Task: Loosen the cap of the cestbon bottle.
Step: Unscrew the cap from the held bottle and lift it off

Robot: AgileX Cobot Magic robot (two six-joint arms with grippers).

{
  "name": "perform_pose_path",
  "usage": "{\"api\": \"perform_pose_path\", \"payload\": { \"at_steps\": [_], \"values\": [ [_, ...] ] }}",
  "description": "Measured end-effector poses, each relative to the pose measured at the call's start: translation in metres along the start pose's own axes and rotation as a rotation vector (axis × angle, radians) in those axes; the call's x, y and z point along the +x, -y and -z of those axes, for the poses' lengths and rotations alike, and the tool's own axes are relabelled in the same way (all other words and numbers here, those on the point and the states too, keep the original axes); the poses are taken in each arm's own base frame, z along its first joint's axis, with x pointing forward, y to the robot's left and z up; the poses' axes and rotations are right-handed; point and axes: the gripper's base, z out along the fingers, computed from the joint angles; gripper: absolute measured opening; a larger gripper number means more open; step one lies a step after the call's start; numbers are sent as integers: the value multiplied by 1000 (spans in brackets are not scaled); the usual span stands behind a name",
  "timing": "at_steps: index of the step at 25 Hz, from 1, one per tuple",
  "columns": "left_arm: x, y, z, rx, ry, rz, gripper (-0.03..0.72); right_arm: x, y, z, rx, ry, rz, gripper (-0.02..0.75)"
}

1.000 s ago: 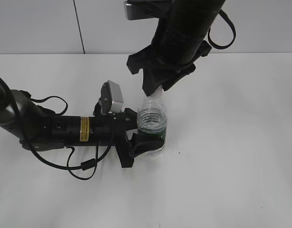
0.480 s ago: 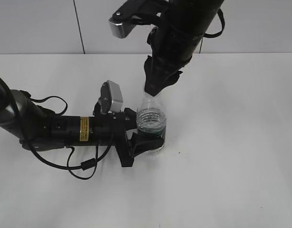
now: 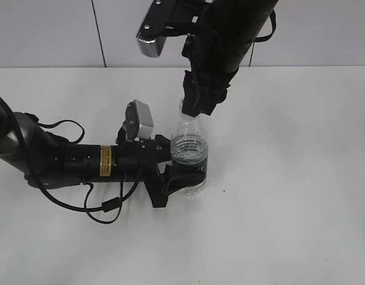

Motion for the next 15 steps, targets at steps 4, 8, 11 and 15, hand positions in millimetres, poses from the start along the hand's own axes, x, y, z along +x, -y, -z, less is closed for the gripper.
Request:
{"api": "perform_pose_path", "payload": {
  "at_steps": [4,8,11,15],
  "values": [
    [0,0,0,0,0,-2,414,1,-1,0,-6,-10,31,283],
    [0,0,0,2,-1,-5,414,1,-1,1,-14,-20,37,281],
    [0,0,0,3,-1,-6,414,1,-1,1,-15,-22,39,282],
    [0,0,0,5,-2,-10,414,1,-1,1,-17,-22,42,302]
  ]
}}
